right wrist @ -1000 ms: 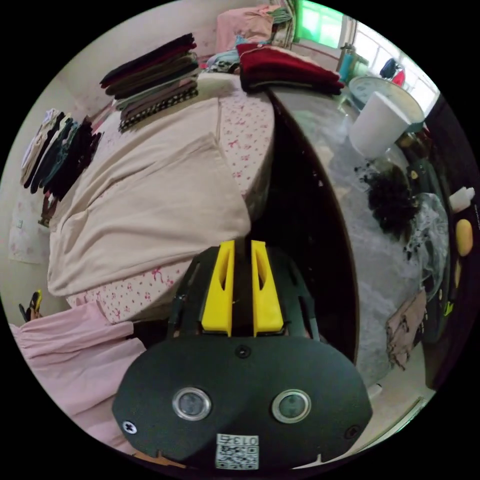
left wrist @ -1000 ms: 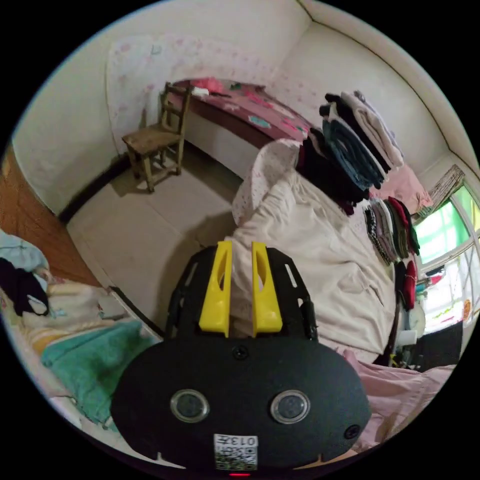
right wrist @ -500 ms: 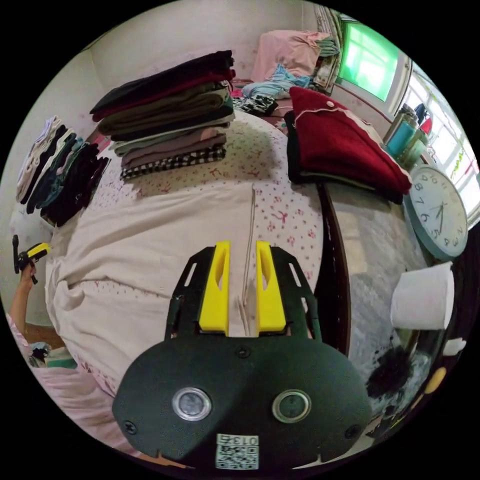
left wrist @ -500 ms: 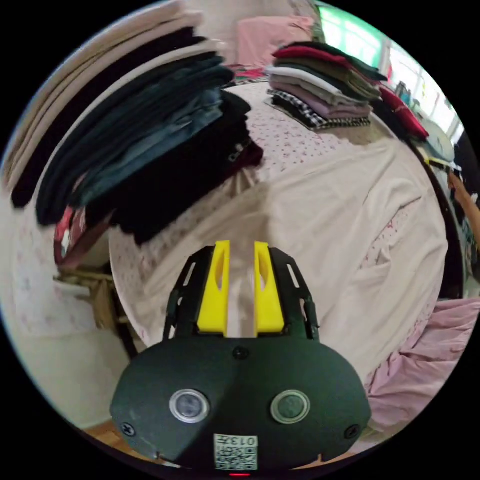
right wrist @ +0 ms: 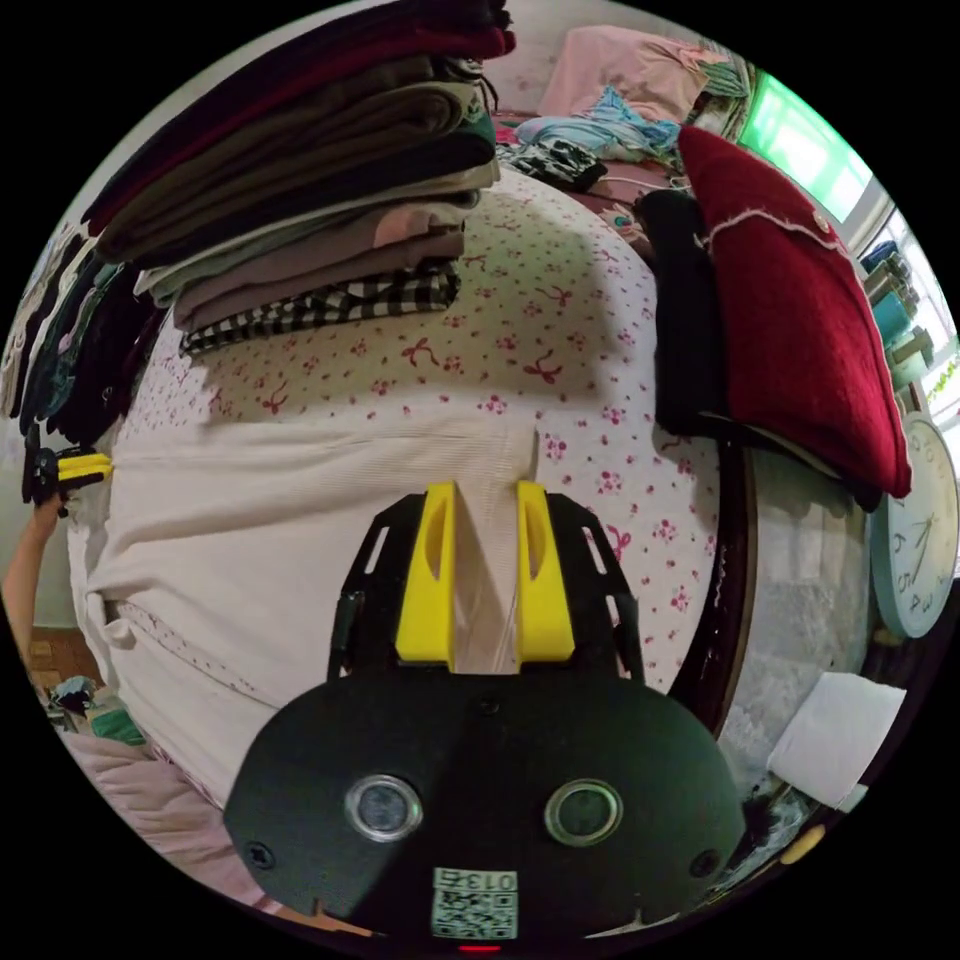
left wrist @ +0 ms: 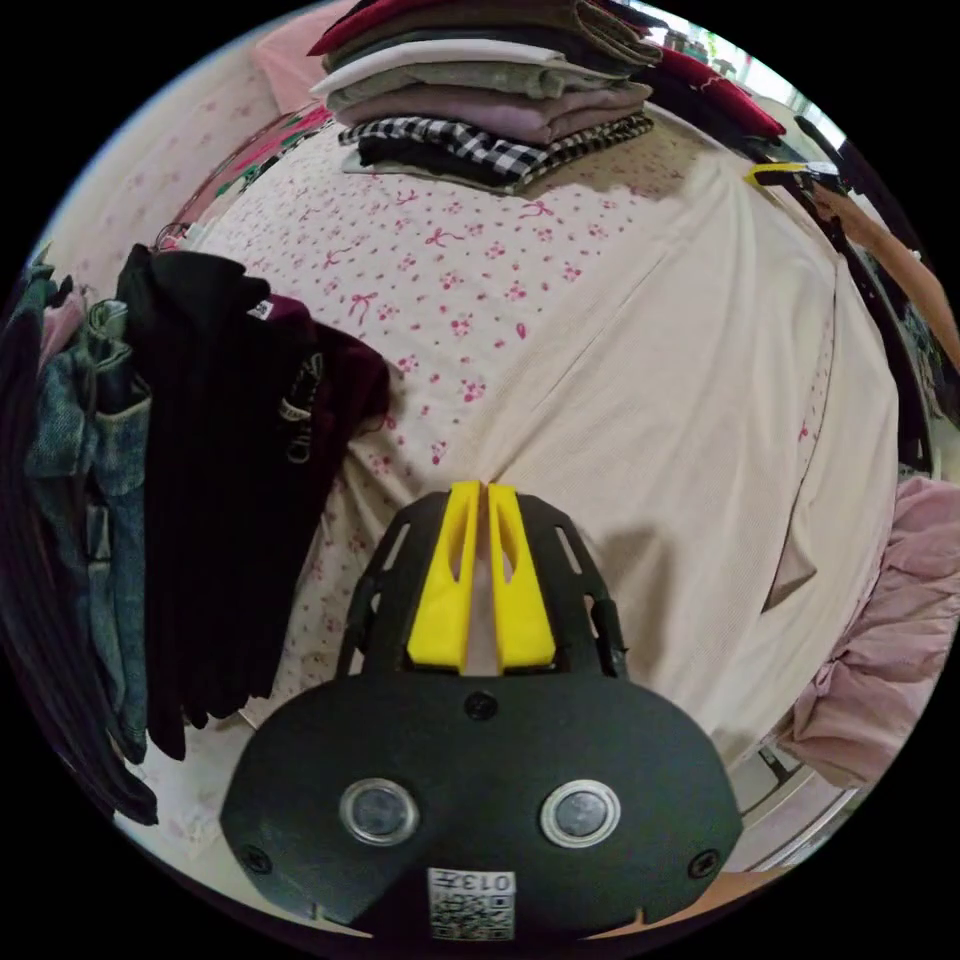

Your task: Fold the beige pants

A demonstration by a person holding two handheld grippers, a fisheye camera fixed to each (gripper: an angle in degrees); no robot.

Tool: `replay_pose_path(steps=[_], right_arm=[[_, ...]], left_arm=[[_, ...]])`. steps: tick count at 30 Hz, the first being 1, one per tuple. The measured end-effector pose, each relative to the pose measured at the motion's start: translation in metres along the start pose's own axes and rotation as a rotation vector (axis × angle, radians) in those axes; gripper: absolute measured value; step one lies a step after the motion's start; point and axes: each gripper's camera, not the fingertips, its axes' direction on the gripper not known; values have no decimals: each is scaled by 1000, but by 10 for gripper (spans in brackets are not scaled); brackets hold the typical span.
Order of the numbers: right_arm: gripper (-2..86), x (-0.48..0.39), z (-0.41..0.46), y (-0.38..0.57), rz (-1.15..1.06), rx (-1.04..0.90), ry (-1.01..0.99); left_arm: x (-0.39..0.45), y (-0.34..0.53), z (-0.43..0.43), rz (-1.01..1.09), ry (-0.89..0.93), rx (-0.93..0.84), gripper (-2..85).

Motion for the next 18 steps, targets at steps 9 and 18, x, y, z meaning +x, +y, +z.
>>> replay_pose_path(steps=[9, 18], right_arm=[[28, -9, -59, 11, -148, 183, 11], [42, 16, -30, -42, 19, 123, 52]], left_arm=[[-22, -11, -57, -129, -9, 233, 5], [-49, -72, 22, -368, -31, 54, 44]])
